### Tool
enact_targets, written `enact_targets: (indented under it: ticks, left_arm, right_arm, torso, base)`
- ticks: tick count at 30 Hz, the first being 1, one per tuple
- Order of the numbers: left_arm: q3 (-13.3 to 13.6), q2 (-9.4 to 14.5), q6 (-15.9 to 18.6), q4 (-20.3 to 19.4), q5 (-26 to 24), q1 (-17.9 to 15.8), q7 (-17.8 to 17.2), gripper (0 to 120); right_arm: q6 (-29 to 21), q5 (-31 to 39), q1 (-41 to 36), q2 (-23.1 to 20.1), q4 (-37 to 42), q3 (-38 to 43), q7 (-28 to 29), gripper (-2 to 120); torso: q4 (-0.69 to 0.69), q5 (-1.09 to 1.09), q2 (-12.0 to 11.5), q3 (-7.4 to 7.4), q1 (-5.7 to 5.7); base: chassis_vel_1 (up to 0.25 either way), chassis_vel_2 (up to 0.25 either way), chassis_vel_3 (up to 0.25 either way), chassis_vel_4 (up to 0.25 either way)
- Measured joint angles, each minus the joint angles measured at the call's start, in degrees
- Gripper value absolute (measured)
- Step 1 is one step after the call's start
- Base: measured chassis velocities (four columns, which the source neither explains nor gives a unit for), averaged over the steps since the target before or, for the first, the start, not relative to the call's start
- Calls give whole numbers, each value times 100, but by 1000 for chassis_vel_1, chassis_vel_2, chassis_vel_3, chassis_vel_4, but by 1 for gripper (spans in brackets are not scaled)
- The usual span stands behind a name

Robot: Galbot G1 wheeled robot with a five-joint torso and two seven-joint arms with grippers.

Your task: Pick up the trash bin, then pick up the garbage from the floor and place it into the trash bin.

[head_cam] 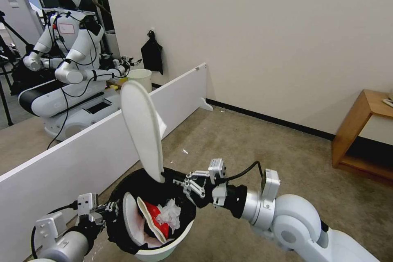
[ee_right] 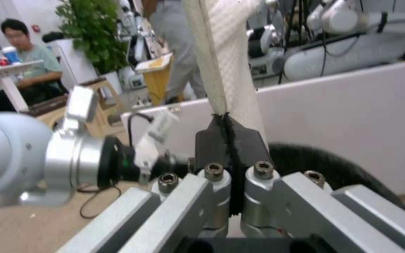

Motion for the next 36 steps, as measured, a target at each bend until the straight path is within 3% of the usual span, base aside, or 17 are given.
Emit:
enact_targets:
  ticks: [13, 36]
  left_arm:
    - [-42, 17, 15, -32, -82, -60, -21, 4]
    - [-49, 22, 33, -63, -141, -129, -46, 4]
  right_arm:
    - [34, -240, -340, -274, -158, 5, -5, 0]
    - [-130, -706, -295, -413, -451, -429, 149, 0]
  torso:
    - [-1, 0, 0, 0, 0]
    - [0, 0, 0, 0, 0]
  base:
    - [0, 0, 0, 0]
    - [0, 0, 0, 0]
